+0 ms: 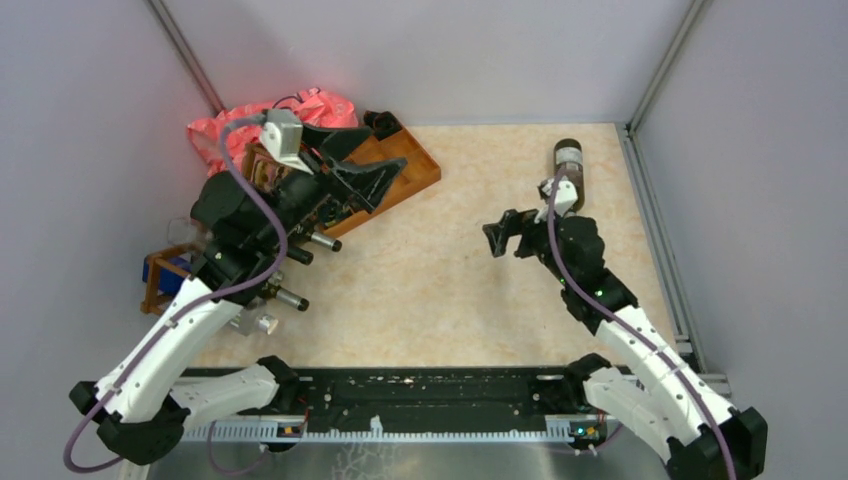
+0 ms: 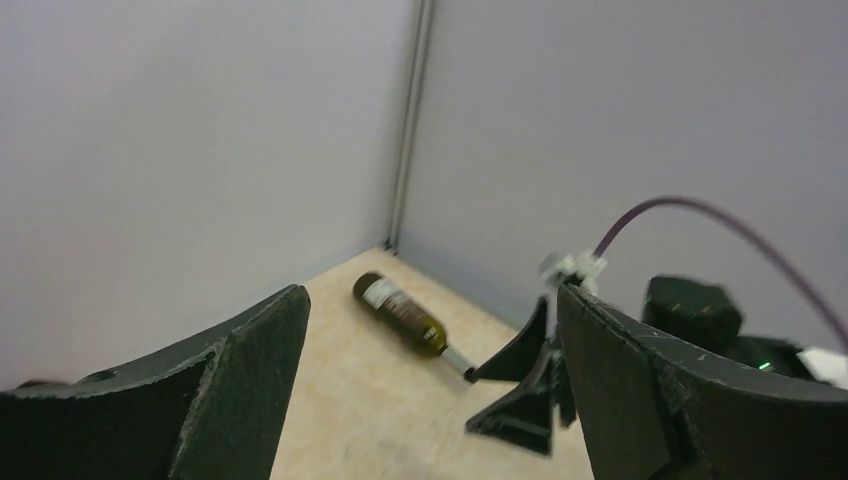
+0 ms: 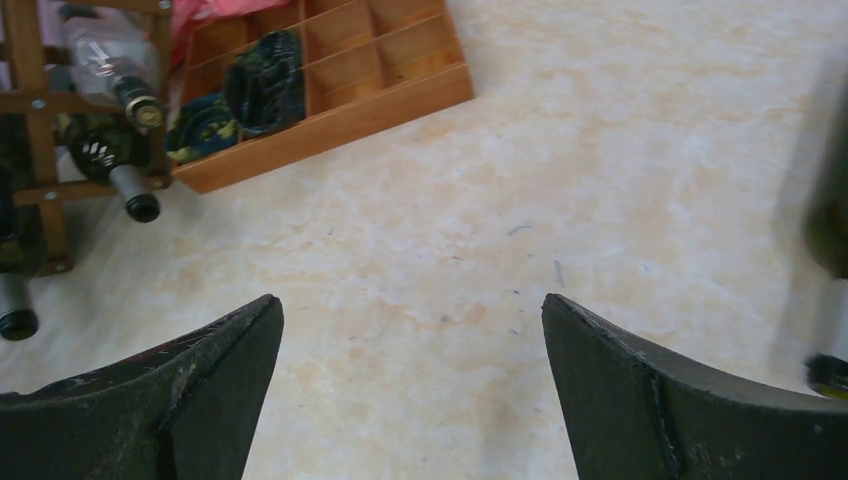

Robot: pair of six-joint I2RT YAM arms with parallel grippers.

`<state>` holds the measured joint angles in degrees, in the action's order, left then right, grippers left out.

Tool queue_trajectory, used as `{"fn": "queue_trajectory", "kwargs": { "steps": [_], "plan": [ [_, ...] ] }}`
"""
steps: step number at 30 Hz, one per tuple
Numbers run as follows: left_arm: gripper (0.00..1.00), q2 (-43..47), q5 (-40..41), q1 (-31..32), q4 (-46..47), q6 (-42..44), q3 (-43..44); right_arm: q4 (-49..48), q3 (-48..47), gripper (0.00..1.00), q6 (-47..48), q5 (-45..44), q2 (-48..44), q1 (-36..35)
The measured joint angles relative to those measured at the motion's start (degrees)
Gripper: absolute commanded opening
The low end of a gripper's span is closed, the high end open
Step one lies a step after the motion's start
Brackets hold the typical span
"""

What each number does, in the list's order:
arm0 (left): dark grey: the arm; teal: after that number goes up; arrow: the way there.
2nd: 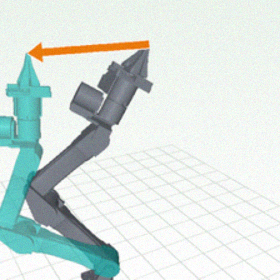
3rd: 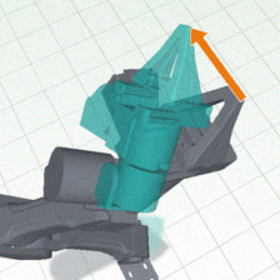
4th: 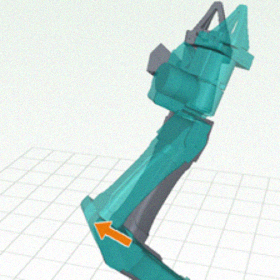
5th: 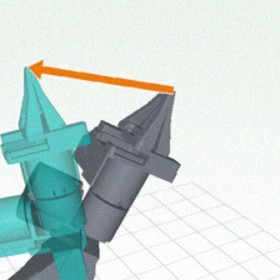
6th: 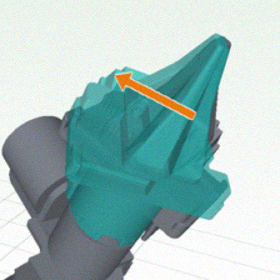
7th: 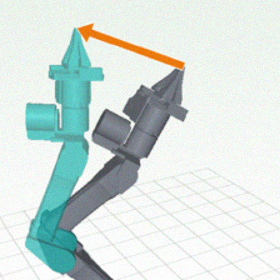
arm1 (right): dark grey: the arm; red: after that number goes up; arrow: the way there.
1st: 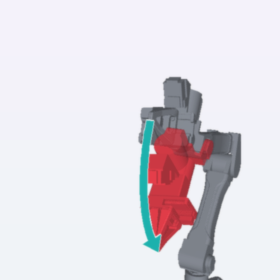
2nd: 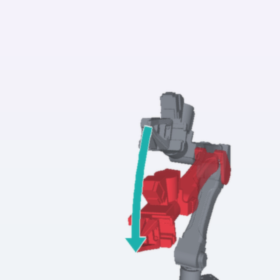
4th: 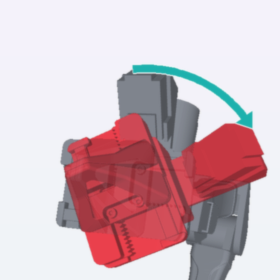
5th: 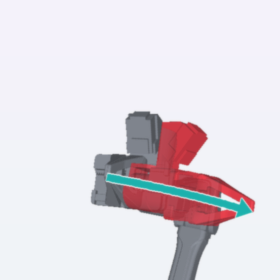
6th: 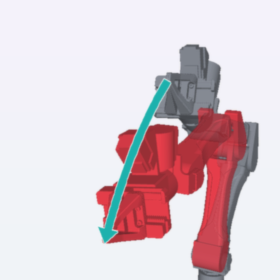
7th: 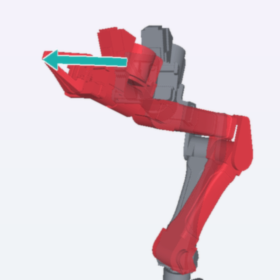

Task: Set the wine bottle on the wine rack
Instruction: Pick up the wine bottle from the center of the board.

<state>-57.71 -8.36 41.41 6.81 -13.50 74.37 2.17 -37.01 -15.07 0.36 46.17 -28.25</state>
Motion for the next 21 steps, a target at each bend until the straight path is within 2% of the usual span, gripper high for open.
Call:
{"fn": "queue_trajectory", "kwargs": {
  "steps": [7, 13, 21],
  "plan": [
    [0.99, -0.83, -2.64, -7.08, -2.49, 5.55, -8.94, 3.87, 0.09, 0.99, -1.03, 4.79, -1.42, 13.62],
    [0.99, -1.68, -0.66, -7.45, -2.27, 9.86, -15.34, 5.16, 0.28, 0.99, -1.16, 7.61, -0.57, 20.39],
    [0.99, -1.49, 3.23, -7.45, -0.68, 15.54, -21.86, 5.46, 0.26, 0.99, 0.13, 11.34, 5.22, 28.35]
  ]
}}
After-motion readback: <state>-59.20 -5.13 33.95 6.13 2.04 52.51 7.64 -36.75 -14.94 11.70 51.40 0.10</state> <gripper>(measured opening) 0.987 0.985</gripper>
